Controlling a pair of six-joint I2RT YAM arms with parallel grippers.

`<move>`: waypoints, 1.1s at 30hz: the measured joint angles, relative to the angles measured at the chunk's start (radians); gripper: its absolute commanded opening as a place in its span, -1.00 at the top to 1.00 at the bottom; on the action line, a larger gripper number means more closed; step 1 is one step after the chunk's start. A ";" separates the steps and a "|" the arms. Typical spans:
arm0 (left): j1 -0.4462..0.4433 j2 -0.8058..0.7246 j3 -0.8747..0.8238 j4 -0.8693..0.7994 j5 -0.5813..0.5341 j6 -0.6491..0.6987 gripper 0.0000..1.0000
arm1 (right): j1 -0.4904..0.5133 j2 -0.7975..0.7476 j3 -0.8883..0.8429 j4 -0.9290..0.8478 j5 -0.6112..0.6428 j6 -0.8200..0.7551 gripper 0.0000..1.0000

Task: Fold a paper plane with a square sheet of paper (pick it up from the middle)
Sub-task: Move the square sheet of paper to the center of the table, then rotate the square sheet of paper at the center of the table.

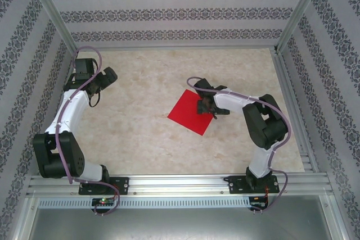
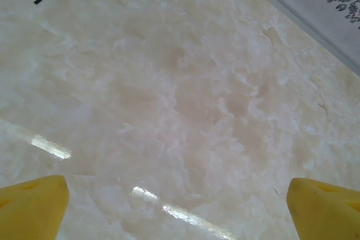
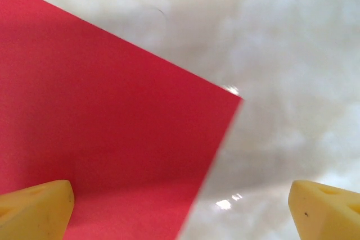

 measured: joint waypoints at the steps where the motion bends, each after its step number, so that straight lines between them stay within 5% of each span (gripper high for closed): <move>1: 0.000 0.001 0.000 0.000 0.005 -0.002 -1.00 | 0.003 -0.015 0.000 -0.011 -0.010 0.000 -0.96; 16: 0.000 0.010 0.000 0.000 0.042 -0.011 -1.00 | 0.042 0.061 0.165 0.024 -0.275 -0.084 -0.88; 33: 0.000 0.035 0.000 0.001 0.139 -0.019 -1.00 | -0.037 0.078 0.076 0.108 -0.290 0.049 -0.89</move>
